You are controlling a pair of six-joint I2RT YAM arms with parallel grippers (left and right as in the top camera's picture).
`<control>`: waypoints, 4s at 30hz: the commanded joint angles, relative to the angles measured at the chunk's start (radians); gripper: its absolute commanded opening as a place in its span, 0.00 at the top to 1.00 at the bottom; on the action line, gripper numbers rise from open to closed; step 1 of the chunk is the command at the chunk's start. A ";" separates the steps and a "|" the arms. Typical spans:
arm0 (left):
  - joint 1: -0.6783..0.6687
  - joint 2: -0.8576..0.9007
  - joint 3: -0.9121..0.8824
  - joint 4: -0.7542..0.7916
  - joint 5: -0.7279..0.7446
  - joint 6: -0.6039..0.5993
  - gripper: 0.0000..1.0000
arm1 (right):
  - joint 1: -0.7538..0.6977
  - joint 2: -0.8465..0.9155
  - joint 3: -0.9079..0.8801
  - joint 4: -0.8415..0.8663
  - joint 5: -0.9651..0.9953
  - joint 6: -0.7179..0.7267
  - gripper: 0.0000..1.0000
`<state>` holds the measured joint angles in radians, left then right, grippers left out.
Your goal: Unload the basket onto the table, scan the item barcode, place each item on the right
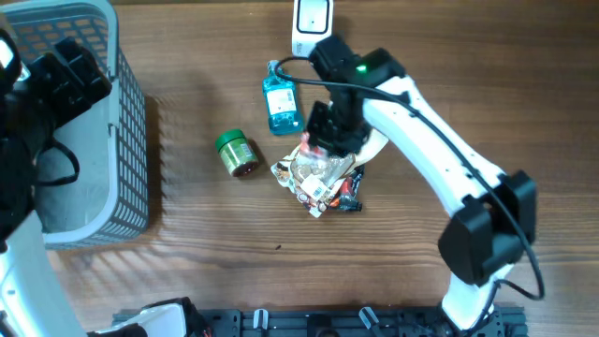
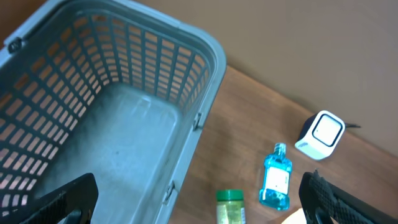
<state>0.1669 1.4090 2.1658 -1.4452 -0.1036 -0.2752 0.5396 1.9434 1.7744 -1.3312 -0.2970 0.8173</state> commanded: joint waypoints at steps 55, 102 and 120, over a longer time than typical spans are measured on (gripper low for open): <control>0.008 0.073 0.009 -0.075 0.054 -0.002 0.00 | 0.105 0.152 -0.133 0.151 0.220 -0.030 0.00; 0.008 0.073 0.009 -0.075 0.054 -0.002 0.00 | 0.087 0.217 -0.105 0.106 -0.196 -0.101 0.42; 0.008 0.073 0.009 -0.075 0.054 -0.002 0.00 | -0.103 0.132 -0.096 0.094 -0.885 -0.272 0.38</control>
<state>0.1669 1.4750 2.1658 -1.5196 -0.0616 -0.2760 0.4534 2.1048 1.6577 -1.2465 -1.0561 0.5697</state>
